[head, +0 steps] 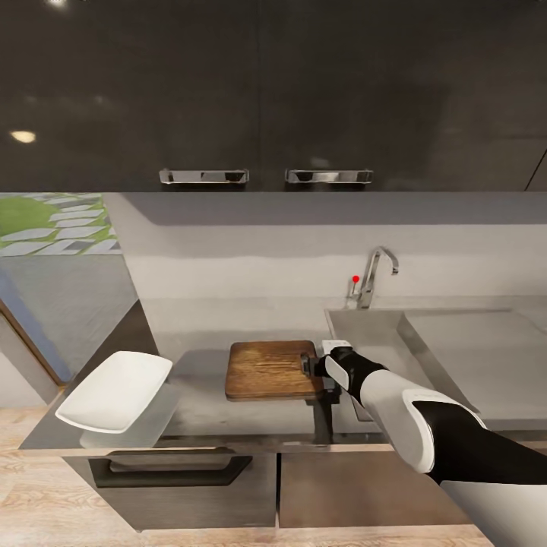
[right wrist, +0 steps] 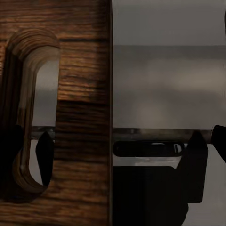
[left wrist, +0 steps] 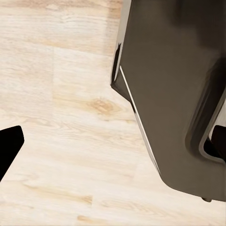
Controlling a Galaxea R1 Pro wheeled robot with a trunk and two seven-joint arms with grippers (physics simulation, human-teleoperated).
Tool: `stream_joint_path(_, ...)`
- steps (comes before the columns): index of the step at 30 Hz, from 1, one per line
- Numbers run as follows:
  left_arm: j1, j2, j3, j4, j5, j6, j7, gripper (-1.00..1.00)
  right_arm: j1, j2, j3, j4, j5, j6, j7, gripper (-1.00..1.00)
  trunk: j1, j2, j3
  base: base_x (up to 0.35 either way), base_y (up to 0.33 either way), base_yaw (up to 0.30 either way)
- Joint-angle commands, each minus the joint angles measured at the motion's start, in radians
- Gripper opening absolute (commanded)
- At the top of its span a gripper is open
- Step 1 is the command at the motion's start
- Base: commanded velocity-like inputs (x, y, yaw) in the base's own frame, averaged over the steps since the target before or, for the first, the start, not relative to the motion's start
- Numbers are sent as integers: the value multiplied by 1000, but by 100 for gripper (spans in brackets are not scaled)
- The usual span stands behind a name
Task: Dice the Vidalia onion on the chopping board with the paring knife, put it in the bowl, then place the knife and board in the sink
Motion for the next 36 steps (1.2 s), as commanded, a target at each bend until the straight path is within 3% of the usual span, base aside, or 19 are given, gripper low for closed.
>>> stream_joint_path(1,-1,1,3,1,3,-4,-2,100,-1,0,-8,-2,8,6,-3,100,1,-2,-2,0,0,0)
stream_joint_path(18,-1,0,3,1,3,-4,-2,100,0,2,-8,-3,6,6,-2,100,1,-2,-1,0,0,0)
stream_joint_path(36,-1,1,3,1,3,-4,-2,100,-1,3,-8,-3,5,6,-2,100,1,-2,25,0,0,0)
